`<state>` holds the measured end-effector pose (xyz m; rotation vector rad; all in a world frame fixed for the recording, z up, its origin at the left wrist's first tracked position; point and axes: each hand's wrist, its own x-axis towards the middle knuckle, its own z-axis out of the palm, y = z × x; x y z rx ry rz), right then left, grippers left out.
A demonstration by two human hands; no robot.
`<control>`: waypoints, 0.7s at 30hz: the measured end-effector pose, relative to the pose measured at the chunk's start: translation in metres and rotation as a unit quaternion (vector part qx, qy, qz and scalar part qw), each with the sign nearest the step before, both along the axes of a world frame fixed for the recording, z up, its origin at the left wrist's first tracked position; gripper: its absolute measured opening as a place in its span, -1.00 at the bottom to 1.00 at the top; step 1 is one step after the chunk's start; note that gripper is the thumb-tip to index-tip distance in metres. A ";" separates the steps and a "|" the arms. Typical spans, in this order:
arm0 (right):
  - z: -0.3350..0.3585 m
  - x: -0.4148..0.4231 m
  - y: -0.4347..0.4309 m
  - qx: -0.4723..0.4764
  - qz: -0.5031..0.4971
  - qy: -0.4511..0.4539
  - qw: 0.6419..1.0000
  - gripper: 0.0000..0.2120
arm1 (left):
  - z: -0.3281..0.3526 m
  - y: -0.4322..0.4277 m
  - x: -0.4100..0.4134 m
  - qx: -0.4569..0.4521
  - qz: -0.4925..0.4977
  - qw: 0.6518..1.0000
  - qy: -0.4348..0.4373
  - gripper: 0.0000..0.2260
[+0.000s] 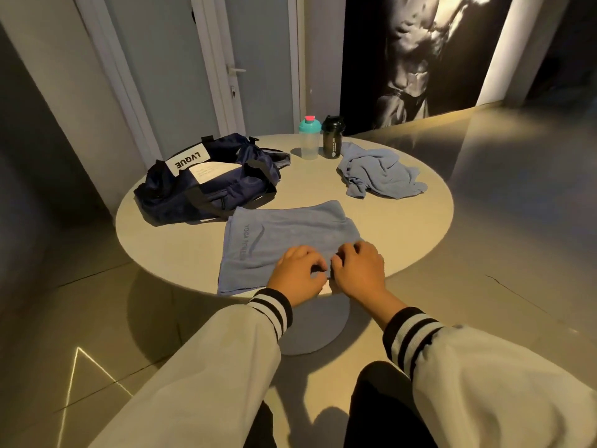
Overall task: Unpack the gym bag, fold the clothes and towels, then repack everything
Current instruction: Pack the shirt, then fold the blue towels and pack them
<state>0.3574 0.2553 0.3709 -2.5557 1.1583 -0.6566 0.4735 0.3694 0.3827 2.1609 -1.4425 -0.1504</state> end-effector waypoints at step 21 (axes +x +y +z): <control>0.024 -0.034 -0.031 0.086 -0.063 0.076 0.991 -0.72 | 0.003 -0.053 -0.025 -0.004 -0.004 1.000 0.021 -0.70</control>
